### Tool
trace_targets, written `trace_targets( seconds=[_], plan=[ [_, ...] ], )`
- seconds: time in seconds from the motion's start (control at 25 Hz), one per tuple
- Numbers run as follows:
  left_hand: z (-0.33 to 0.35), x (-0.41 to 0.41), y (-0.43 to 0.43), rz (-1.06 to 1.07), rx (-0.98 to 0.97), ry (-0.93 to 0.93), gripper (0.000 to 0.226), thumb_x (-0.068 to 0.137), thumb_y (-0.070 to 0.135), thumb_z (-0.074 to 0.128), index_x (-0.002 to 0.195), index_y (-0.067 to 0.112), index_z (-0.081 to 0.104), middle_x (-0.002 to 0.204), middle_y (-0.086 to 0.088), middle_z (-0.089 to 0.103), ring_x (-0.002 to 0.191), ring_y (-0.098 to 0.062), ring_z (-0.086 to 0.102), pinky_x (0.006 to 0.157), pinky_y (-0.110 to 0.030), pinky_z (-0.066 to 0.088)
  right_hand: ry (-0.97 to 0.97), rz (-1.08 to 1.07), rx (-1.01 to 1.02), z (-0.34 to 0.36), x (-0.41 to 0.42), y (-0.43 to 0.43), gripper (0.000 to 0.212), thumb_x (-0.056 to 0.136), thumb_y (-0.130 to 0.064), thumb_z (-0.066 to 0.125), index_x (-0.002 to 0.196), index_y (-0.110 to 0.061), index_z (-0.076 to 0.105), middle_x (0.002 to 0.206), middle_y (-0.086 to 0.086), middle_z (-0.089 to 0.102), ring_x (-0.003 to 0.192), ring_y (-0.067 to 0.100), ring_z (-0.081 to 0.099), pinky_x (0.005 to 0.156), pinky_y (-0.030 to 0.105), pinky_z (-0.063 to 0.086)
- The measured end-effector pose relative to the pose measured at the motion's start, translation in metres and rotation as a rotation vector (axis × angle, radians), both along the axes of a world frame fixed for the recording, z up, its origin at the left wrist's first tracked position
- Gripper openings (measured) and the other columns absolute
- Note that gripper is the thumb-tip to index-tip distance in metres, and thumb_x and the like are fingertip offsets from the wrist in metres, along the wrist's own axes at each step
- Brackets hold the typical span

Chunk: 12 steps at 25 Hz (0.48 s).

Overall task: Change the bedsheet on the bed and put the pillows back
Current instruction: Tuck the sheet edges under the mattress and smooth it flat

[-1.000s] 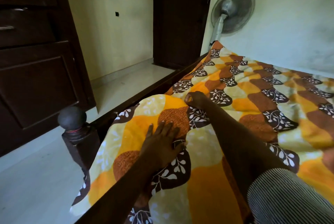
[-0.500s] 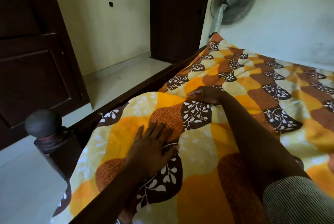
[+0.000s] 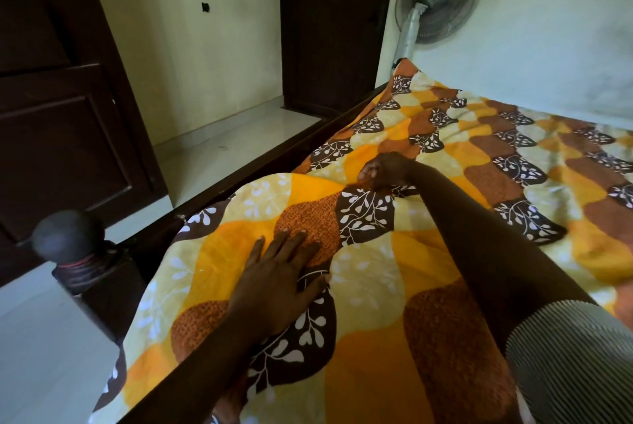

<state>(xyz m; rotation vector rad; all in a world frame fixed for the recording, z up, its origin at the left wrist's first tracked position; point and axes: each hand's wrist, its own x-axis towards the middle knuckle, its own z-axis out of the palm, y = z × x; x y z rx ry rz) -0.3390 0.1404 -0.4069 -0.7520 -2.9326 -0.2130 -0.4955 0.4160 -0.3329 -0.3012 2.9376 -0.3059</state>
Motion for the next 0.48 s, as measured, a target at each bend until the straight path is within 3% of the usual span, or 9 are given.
trace_targets(
  seconds=[0.08, 0.16, 0.24, 0.32, 0.4, 0.48],
  plan=[
    [-0.001, -0.001, 0.0, 0.002, 0.016, -0.002, 0.104, 0.058, 0.078, -0.028, 0.147, 0.038, 0.008, 0.157, 0.009, 0.003, 0.145, -0.014, -0.004, 0.114, -0.039, -0.008, 0.147, -0.022, -0.081, -0.015, -0.001, -0.002, 0.017, 0.085, -0.015, 0.065, 0.101, -0.008, 0.067, 0.093, 0.006, 0.056, 0.089, 0.02, 0.051, 0.082, 0.033, 0.044],
    [0.0, 0.0, 0.0, 0.006, 0.018, -0.011, 0.107, 0.055, 0.079, -0.031, 0.147, 0.038, 0.008, 0.157, 0.009, 0.003, 0.145, -0.013, -0.004, 0.115, -0.04, -0.007, 0.226, -0.151, -0.214, -0.015, -0.005, -0.003, 0.012, 0.091, -0.016, 0.056, 0.094, -0.008, 0.064, 0.09, 0.007, 0.057, 0.085, 0.021, 0.054, 0.081, 0.033, 0.047],
    [0.001, 0.0, 0.0, 0.014, 0.007, 0.001, 0.108, 0.053, 0.078, -0.033, 0.146, 0.039, 0.006, 0.157, 0.01, 0.002, 0.145, -0.012, -0.005, 0.116, -0.04, -0.006, 0.21, -0.36, -0.611, -0.002, -0.013, -0.005, 0.018, 0.097, -0.011, 0.043, 0.095, -0.005, 0.059, 0.084, 0.008, 0.06, 0.075, 0.018, 0.059, 0.065, 0.026, 0.049],
    [0.0, 0.0, 0.001, 0.022, 0.002, 0.005, 0.109, 0.052, 0.078, -0.034, 0.146, 0.039, 0.004, 0.157, 0.01, -0.001, 0.145, -0.012, -0.005, 0.116, -0.04, -0.006, 0.058, -0.512, -1.01, 0.006, -0.022, -0.012, 0.025, 0.1, -0.008, 0.034, 0.107, 0.003, 0.055, 0.095, 0.016, 0.063, 0.088, 0.024, 0.065, 0.069, 0.023, 0.053],
    [-0.001, 0.0, 0.002, 0.03, 0.009, 0.008, 0.108, 0.052, 0.078, -0.035, 0.146, 0.038, 0.001, 0.157, 0.011, -0.003, 0.144, -0.011, -0.007, 0.116, -0.039, -0.006, 0.031, -0.558, -1.0, -0.002, -0.028, -0.021, 0.027, 0.101, -0.008, 0.031, 0.1, 0.002, 0.056, 0.1, 0.017, 0.062, 0.096, 0.026, 0.063, 0.083, 0.029, 0.053],
    [-0.002, 0.0, 0.002, 0.033, 0.005, 0.009, 0.108, 0.052, 0.078, -0.035, 0.146, 0.039, 0.001, 0.157, 0.011, -0.003, 0.144, -0.011, -0.007, 0.116, -0.039, -0.007, 0.072, -0.531, -0.931, -0.012, -0.024, -0.031, 0.03, 0.099, -0.006, 0.033, 0.079, -0.011, 0.053, 0.085, 0.005, 0.059, 0.079, 0.016, 0.058, 0.072, 0.023, 0.05]
  ],
)
